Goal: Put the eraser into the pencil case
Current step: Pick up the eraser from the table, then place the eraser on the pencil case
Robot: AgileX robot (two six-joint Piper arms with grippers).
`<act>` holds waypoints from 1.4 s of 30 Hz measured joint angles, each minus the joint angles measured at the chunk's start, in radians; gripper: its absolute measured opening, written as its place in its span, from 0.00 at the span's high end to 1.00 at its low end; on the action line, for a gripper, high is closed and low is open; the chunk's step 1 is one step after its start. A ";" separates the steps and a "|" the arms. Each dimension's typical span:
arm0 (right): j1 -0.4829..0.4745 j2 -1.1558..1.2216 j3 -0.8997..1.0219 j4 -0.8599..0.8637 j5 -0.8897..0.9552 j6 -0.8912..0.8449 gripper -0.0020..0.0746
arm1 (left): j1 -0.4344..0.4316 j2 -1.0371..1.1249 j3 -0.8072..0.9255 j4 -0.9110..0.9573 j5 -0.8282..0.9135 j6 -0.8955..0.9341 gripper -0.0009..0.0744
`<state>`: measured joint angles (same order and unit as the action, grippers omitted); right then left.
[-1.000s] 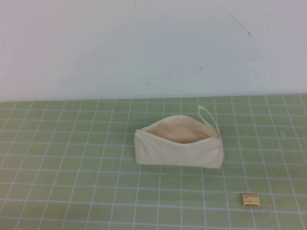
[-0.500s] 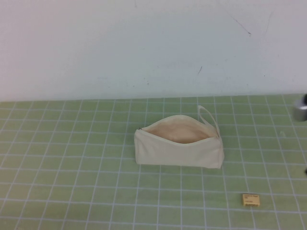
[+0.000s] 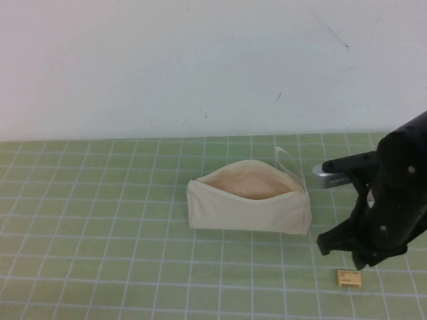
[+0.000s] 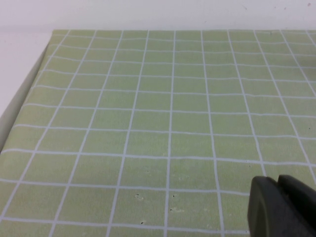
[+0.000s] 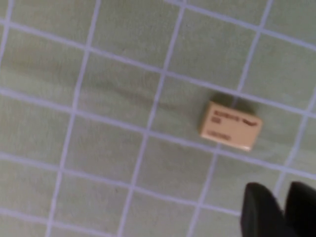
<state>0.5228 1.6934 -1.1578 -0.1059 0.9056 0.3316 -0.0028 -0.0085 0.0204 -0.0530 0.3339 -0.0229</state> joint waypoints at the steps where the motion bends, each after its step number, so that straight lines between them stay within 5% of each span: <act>1: -0.002 0.021 0.000 0.007 -0.011 0.019 0.79 | 0.000 0.000 0.000 0.000 0.000 0.000 0.99; 6: -0.004 0.107 0.000 0.006 -0.072 0.142 0.42 | 0.000 0.000 0.000 0.000 0.000 0.000 0.99; 11: -0.005 0.182 0.000 -0.011 -0.111 0.244 0.33 | 0.000 0.000 0.000 0.000 0.000 0.000 0.99; 20: -0.006 0.236 -0.005 -0.019 -0.160 0.292 0.36 | 0.000 0.000 0.000 0.000 0.000 0.000 0.99; 24: -0.006 0.233 -0.005 -0.019 -0.180 0.295 0.58 | 0.000 0.000 0.000 0.000 0.000 0.000 0.99; 35: -0.006 -0.037 -0.005 -0.029 -0.198 0.176 0.57 | 0.000 0.000 0.000 0.000 0.000 0.000 0.99; 42: -0.006 -0.125 -0.005 0.151 -0.500 -0.058 0.57 | 0.000 0.000 0.000 0.000 0.000 0.000 0.99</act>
<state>0.5164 1.5684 -1.1626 0.0447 0.4056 0.2739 -0.0028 -0.0085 0.0204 -0.0530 0.3339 -0.0229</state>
